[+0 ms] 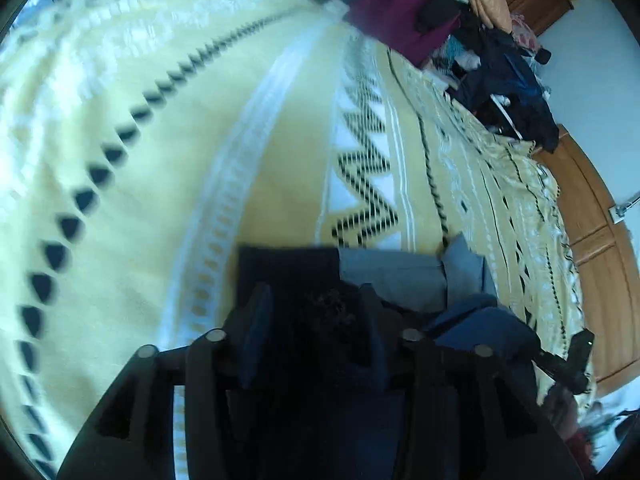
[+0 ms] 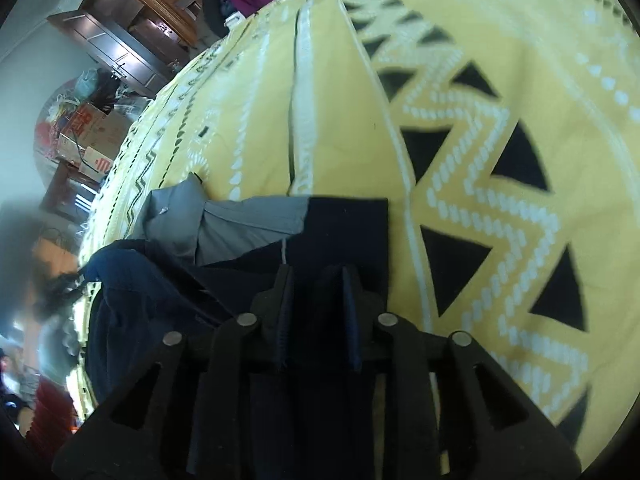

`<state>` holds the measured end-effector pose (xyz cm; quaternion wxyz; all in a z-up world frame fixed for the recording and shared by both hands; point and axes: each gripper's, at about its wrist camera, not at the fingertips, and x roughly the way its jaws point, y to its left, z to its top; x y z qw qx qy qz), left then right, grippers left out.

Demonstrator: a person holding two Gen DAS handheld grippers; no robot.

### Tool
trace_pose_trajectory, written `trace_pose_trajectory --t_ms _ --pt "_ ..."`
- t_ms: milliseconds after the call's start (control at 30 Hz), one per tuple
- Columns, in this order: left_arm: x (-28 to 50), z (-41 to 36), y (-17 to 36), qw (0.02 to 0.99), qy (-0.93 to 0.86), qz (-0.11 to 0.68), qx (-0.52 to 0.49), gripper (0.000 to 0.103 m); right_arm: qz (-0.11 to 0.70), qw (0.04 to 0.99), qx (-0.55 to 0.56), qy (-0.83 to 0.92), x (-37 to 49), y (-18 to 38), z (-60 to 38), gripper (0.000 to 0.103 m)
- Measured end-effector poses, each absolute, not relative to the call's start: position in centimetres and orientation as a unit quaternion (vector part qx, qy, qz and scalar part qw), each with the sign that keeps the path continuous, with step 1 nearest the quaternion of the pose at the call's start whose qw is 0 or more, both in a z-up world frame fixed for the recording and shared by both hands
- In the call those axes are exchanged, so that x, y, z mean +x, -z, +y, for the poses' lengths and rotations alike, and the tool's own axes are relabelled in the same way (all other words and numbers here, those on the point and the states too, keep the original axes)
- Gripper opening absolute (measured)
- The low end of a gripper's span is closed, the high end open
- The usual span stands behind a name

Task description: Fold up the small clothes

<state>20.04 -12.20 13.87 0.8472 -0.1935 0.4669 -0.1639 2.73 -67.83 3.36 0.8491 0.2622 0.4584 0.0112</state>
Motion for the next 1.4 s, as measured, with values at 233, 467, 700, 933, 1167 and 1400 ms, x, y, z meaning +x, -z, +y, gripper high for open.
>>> trace_pose_trajectory --t_ms 233,467,700,933,1167,1400 --pt "17.7 -11.1 -18.7 0.891 0.125 0.411 -0.146 0.059 0.400 0.894 0.201 0.004 2.4 -8.1 -65.6 0.073" --pt "14.0 -13.2 -15.4 0.871 0.152 0.464 -0.058 0.059 0.423 0.889 0.176 0.015 2.5 -5.8 -63.5 0.073" --pt "5.5 -9.4 -10.5 0.855 0.135 0.500 -0.016 0.065 0.476 0.861 0.169 0.055 1.7 -1.7 -64.9 0.070" --pt "-1.0 -6.8 -10.8 0.850 0.127 0.508 -0.052 0.066 0.431 0.895 0.104 0.051 1.8 -6.5 -60.1 0.071" --pt "-3.8 -6.3 -11.1 0.851 0.123 0.509 -0.023 0.065 0.388 0.919 0.074 -0.017 4.5 -10.3 -52.8 0.072" --pt "-6.3 -5.2 -12.7 0.854 0.140 0.495 -0.081 0.061 0.415 0.888 0.058 -0.191 13.9 -8.8 -37.3 0.049"
